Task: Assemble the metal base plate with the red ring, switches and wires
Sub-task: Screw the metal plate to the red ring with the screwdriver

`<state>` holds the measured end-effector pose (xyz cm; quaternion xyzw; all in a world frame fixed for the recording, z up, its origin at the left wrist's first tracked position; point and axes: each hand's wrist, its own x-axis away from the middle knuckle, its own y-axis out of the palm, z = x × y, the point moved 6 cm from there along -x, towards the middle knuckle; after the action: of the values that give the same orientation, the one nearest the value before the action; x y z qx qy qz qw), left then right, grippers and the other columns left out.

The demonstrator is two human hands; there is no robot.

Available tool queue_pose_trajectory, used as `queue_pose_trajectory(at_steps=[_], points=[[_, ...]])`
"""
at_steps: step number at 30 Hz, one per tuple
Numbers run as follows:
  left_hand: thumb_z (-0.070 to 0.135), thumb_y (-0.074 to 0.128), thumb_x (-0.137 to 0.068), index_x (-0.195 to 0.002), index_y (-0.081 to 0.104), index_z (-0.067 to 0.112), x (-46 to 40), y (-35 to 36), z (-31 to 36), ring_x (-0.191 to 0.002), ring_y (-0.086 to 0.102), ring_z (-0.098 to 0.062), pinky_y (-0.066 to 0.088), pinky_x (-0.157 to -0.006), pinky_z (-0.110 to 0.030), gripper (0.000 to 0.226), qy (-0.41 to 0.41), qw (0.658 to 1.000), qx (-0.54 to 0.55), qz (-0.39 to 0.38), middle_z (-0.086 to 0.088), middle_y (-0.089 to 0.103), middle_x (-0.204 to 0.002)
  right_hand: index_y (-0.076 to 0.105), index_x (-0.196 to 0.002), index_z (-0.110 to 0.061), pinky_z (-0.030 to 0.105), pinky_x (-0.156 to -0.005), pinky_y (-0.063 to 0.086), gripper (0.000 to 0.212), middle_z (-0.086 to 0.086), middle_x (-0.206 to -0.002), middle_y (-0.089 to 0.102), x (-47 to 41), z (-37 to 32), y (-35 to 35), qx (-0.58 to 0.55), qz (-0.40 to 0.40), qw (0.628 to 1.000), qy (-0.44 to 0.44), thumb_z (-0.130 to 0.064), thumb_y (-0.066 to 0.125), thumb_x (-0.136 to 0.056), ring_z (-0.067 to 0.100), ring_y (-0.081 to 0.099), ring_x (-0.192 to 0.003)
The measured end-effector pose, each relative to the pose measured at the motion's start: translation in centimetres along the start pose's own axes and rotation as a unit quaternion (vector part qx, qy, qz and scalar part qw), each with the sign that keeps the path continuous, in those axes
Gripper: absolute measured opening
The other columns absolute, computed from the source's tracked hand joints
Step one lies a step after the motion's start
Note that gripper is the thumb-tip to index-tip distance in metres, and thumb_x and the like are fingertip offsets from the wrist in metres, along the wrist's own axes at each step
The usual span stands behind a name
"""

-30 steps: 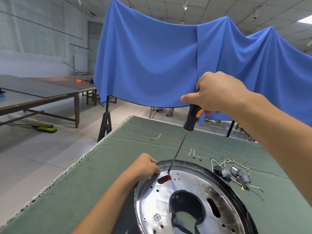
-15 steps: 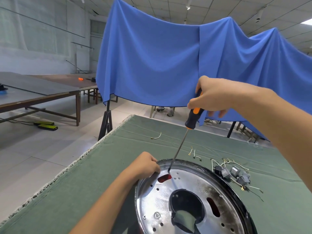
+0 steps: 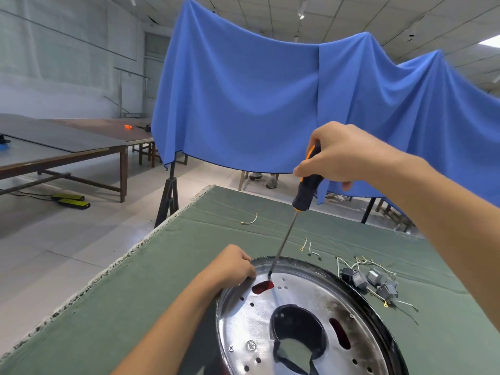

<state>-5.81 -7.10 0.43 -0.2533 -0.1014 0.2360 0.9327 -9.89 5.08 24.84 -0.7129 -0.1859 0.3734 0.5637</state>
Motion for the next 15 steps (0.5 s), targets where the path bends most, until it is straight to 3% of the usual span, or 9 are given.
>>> queue_pose_trajectory(at_steps=[4,8,9,13,15], points=[[0.003,0.060,-0.077,-0.058,0.050,0.008,-0.1,0.0,0.0,-0.062,0.031,-0.020,0.025,-0.055,-0.026,0.022,-0.004,1.000,0.001,-0.001,-0.010,0.037,-0.064,0.046,-0.062,-0.012,0.024,-0.047,0.027,0.034,0.002,-0.056,0.052,0.1,0.4,-0.5,0.101,0.090,0.991,0.019,-0.036,0.062,-0.081,0.019,0.043,-0.048],[0.004,0.060,-0.077,-0.063,0.053,0.008,-0.1,0.1,-0.1,-0.064,0.032,-0.019,0.026,-0.058,-0.026,0.017,-0.002,1.000,0.005,0.000,-0.011,0.038,-0.066,0.053,-0.080,-0.013,0.025,-0.048,0.049,0.027,0.002,-0.065,0.066,-0.2,-0.1,0.3,0.016,-0.017,1.000,0.004,-0.036,0.066,-0.080,0.018,0.059,-0.041],[0.004,0.060,-0.077,-0.062,0.052,0.007,-0.2,0.1,-0.2,-0.064,0.032,-0.020,0.026,-0.058,-0.026,0.017,-0.002,1.000,0.006,-0.001,-0.011,0.038,-0.066,0.054,-0.084,-0.013,0.023,-0.045,0.048,0.024,0.002,-0.065,0.067,-0.2,-0.1,0.4,-0.011,-0.024,1.000,0.001,-0.033,0.066,-0.081,0.015,0.060,-0.037],[0.004,0.060,-0.078,-0.062,0.052,0.007,-0.1,0.1,-0.1,-0.062,0.032,-0.020,0.026,-0.058,-0.027,0.018,-0.001,1.000,0.003,-0.002,-0.010,0.038,-0.065,0.057,-0.065,-0.010,0.019,-0.043,0.034,0.028,-0.001,-0.041,0.060,-0.6,0.8,-0.3,0.017,0.017,0.999,0.032,-0.032,0.065,-0.080,0.007,0.039,-0.020],[0.003,0.059,-0.077,-0.059,0.049,0.008,-0.1,0.1,-0.1,-0.058,0.031,-0.020,0.024,-0.054,-0.026,0.021,-0.001,1.000,-0.001,-0.003,-0.010,0.037,-0.063,0.051,-0.060,-0.012,0.020,-0.044,0.032,0.030,-0.004,-0.030,0.051,-0.6,1.0,-0.5,0.030,0.028,0.997,0.068,-0.032,0.062,-0.081,0.009,0.044,-0.025]])
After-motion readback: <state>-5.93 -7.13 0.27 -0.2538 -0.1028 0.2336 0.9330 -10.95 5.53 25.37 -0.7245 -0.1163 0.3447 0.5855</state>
